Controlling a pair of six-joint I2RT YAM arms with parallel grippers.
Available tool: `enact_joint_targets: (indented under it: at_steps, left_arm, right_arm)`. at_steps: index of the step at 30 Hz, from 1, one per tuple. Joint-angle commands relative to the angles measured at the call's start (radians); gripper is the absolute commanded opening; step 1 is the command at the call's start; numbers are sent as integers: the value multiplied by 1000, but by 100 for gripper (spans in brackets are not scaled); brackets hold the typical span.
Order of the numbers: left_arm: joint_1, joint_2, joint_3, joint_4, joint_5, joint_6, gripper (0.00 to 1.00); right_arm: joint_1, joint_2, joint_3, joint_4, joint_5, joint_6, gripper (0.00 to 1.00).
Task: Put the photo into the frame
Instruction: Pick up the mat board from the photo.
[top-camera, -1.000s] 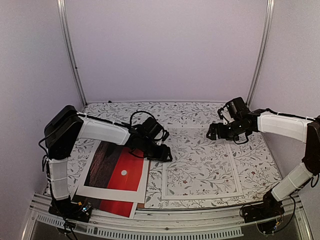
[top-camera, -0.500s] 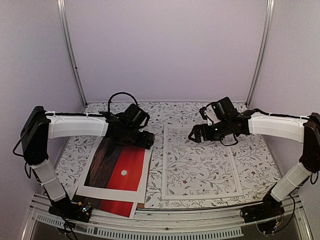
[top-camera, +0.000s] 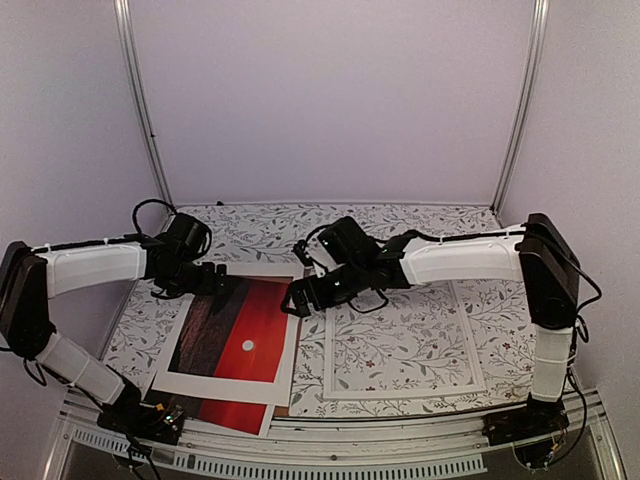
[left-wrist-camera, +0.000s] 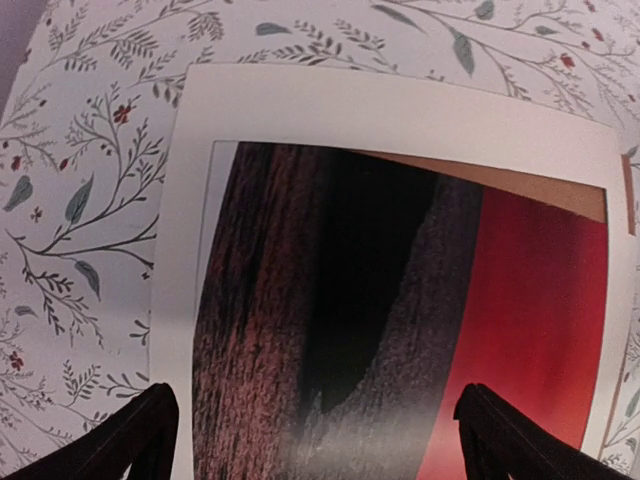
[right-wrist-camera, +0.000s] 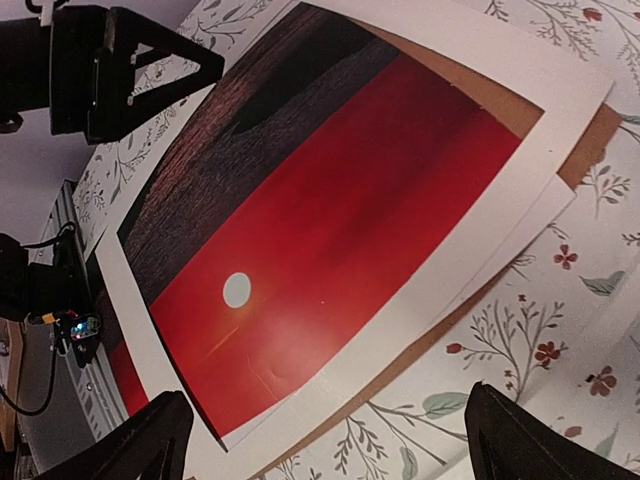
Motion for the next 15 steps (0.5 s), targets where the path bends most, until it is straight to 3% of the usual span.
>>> enact_joint_targets:
  at_steps: [1, 15]
  left_arm:
    - [86, -9, -50, 16, 31, -45, 100]
    - [285, 47, -142, 153, 101, -63, 96]
  right_arm:
    - [38, 112, 97, -23, -23, 15, 99]
    - [63, 255, 153, -47, -4, 68, 97]
